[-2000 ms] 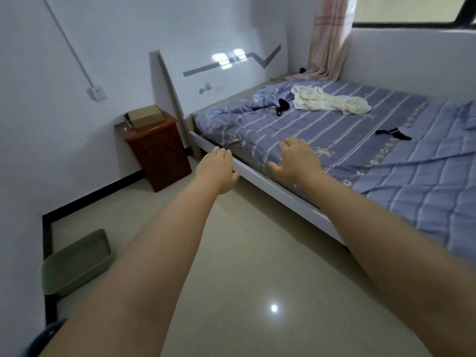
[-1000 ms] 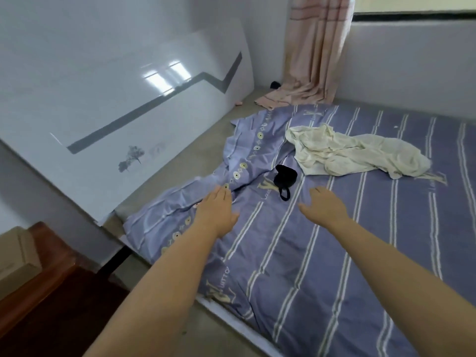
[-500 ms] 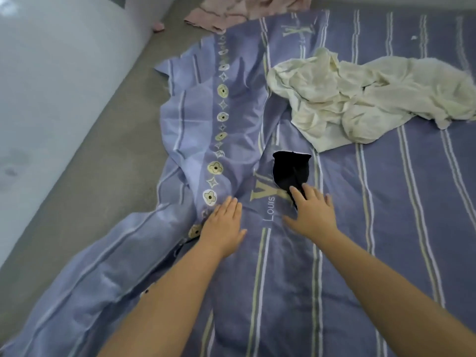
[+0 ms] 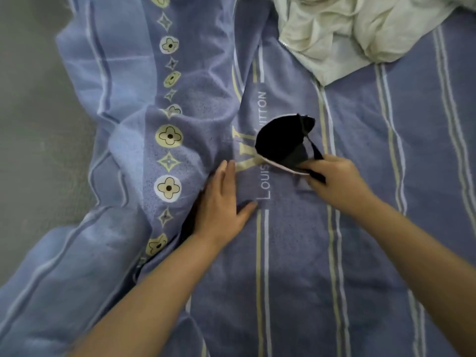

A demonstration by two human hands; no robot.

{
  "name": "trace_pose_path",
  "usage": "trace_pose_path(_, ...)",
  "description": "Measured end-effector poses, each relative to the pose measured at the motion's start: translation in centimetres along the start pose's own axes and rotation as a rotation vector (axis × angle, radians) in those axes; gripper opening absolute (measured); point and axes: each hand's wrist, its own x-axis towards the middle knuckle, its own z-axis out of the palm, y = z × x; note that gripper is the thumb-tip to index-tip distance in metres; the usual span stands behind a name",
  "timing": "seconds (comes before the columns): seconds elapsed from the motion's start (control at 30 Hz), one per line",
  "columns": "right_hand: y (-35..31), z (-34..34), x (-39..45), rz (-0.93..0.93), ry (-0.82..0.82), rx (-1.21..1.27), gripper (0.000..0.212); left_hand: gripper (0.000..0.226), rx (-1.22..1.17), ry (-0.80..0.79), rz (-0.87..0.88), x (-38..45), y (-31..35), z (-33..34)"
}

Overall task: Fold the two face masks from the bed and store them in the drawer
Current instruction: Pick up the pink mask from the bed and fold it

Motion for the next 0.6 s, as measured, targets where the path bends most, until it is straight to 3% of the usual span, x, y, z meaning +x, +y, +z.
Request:
trace_pose_path(0.13, -0.2, -2.1, -3.7, 0.001, -0.21, 0.131, 0.021, 0.106, -0.308, -0.197, -0.037, 2.2, 4.4, 0.2)
trace_pose_path(0.2, 0.2, -2.4, -4.7, 0.04, -0.217, 0.183, 0.015, 0.087, -0.34, -0.263, 0.026, 2.0, 5.3, 0.6)
trace_pose_path(0.3, 1.5, -2.9, -5.6, 0.249, -0.133, 0.301, 0.009, 0.044, -0.263, -0.302, 0.127, 0.8, 6.6, 0.8)
trace_pose_path(0.4, 1.9, -3.1, -6.1, 0.371, -0.002, 0.348, 0.019, 0.035, -0.263, -0.383, 0.119, -0.2, 8.3, 1.0)
trace_pose_path(0.53, 1.3, -5.4, -6.7, 0.403, 0.108, 0.42, 0.025, 0.011, -0.509, -0.452, -0.08, -1.3, 11.6, -1.5)
trace_pose_path(0.6, 0.7, -7.5, -7.0, 0.386, 0.056, 0.482, 0.031, 0.024, -0.558, -0.393, -0.093, -1.8, 13.5, -3.7)
